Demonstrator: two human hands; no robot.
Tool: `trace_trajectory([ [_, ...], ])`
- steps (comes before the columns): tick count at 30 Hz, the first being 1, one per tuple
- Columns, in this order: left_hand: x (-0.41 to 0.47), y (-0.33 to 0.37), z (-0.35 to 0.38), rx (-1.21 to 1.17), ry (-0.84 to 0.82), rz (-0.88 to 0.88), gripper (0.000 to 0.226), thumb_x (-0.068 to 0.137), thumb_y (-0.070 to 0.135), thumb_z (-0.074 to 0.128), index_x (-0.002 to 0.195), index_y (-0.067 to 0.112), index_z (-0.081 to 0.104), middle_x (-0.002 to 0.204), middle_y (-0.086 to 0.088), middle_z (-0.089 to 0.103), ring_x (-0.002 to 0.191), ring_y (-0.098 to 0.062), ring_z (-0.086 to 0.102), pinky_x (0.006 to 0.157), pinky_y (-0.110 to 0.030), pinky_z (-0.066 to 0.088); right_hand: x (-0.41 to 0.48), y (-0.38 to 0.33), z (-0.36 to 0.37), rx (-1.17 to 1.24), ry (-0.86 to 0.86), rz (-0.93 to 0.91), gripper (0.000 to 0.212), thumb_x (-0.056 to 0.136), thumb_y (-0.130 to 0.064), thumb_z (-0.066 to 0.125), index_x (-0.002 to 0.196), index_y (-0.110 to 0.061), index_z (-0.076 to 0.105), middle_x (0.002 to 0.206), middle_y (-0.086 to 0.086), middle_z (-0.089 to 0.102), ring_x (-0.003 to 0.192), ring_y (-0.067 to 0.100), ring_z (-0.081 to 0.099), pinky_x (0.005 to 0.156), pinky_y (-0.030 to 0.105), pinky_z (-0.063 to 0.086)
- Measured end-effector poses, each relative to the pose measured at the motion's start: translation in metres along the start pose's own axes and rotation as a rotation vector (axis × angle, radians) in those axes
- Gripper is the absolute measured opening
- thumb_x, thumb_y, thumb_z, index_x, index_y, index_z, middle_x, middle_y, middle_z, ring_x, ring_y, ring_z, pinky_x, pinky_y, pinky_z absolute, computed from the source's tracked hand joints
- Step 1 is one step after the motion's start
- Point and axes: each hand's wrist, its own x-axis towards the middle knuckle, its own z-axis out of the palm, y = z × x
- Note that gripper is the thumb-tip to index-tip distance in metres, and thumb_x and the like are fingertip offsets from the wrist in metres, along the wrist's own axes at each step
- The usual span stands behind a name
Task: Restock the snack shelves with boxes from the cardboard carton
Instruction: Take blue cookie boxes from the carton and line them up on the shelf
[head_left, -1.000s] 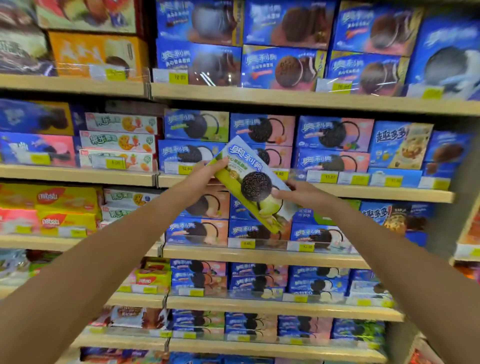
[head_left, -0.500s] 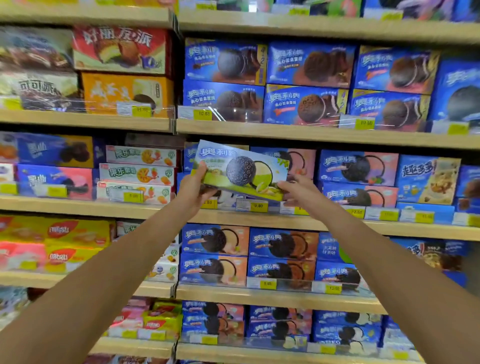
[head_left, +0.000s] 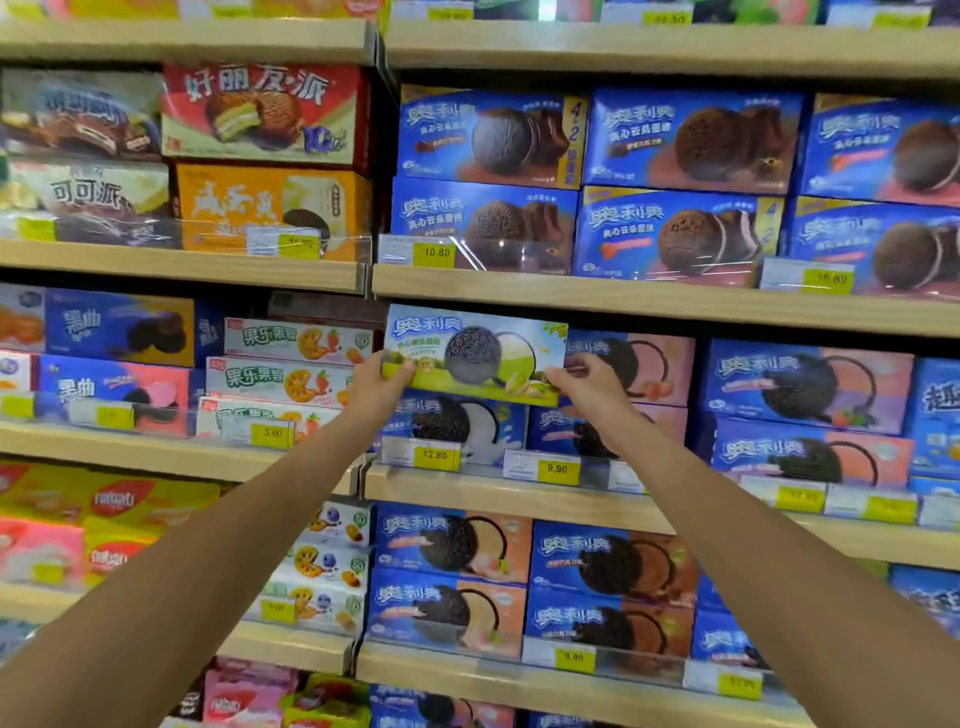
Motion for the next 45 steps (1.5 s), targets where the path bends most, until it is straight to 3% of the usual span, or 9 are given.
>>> trace_trajectory([
  [4,0.018,-0.013,0.002,0.053,0.069,-0.003,0.029,0.093,0.028,0.054,0.110,0.006,0.047,0.106,-0.015,0.050,0.097,-0.029,0.049,0.089,-0.047,0.043,0.016,0.002,0.018,0.014,-0.002,-0.044,0.032,0.088,-0.020,0.066,0.115,-0.009,0.052,0.105,0.008,0.057,0.095,0.020,0.057,0.088,0.042,0.051],
  [9,0.038,-0.019,0.001,0.013,0.094,-0.053,0.051,0.092,0.017,0.057,0.139,0.009,0.037,0.129,-0.016,0.052,0.113,-0.034,0.052,0.092,-0.043,0.044,0.037,0.012,0.040,-0.049,0.014,-0.065,0.045,0.086,-0.027,0.066,0.125,-0.007,0.054,0.114,0.010,0.063,0.106,0.028,0.061,0.093,0.043,0.051],
  [18,0.050,-0.028,0.001,0.083,0.119,-0.027,0.038,0.091,0.002,0.054,0.128,0.005,0.045,0.123,-0.020,0.057,0.080,-0.023,0.053,0.069,-0.031,0.045,0.054,0.024,0.047,-0.027,0.072,-0.009,0.034,0.089,-0.023,0.063,0.116,-0.005,0.055,0.101,0.010,0.060,0.099,0.029,0.062,0.088,0.049,0.054],
  [25,0.042,-0.020,-0.002,0.025,0.123,-0.089,0.050,0.091,-0.004,0.047,0.139,0.008,0.040,0.130,-0.019,0.054,0.059,-0.008,0.042,0.052,-0.025,0.036,0.044,0.020,0.029,0.198,-0.196,0.095,0.046,0.094,-0.007,0.053,0.139,-0.004,0.041,0.113,0.003,0.063,0.112,0.021,0.056,0.093,0.032,0.046],
  [30,0.019,-0.008,-0.013,-0.029,0.092,-0.126,0.053,0.093,-0.002,0.041,0.144,0.005,0.031,0.076,0.008,0.041,0.059,-0.005,0.032,0.053,-0.019,0.026,0.029,0.020,0.028,0.114,-0.208,0.122,0.052,0.094,-0.014,0.053,0.143,-0.011,0.037,0.139,0.008,0.048,0.129,0.026,0.046,0.097,0.037,0.042],
  [33,0.000,-0.003,-0.013,-0.071,0.041,-0.133,0.046,0.094,0.001,0.043,0.139,0.005,0.038,0.074,0.010,0.038,0.059,-0.003,0.031,0.057,-0.020,0.030,0.012,0.017,0.032,0.139,-0.098,0.105,0.042,0.094,-0.011,0.052,0.135,-0.008,0.046,0.130,0.013,0.054,0.117,0.025,0.054,0.083,0.032,0.046],
  [37,-0.034,-0.004,-0.008,-0.161,-0.080,-0.186,0.014,0.096,0.011,0.047,0.101,0.023,0.052,0.084,0.004,0.044,0.078,-0.016,0.046,0.080,-0.032,0.037,-0.020,0.012,0.033,0.262,-0.009,0.072,0.016,0.095,-0.010,0.050,0.109,-0.010,0.058,0.111,0.012,0.061,0.091,0.021,0.061,0.064,0.026,0.049],
  [39,-0.050,-0.010,-0.001,-0.229,-0.104,-0.179,0.019,0.096,0.013,0.050,0.113,0.016,0.057,0.100,-0.001,0.053,0.096,-0.020,0.051,0.086,-0.032,0.040,-0.037,0.014,0.031,0.314,0.012,0.081,0.011,0.095,-0.006,0.049,0.099,-0.011,0.059,0.098,0.010,0.065,0.078,0.017,0.063,0.062,0.025,0.052],
  [45,-0.114,-0.028,0.016,-0.347,-0.151,-0.276,0.008,0.092,0.011,0.056,0.097,0.012,0.062,0.085,0.000,0.061,0.075,-0.013,0.056,0.067,-0.025,0.043,-0.100,0.039,0.032,0.303,-0.027,0.169,0.025,0.094,-0.004,0.043,0.083,-0.014,0.062,0.077,0.008,0.067,0.063,0.018,0.060,0.057,0.026,0.050],
])
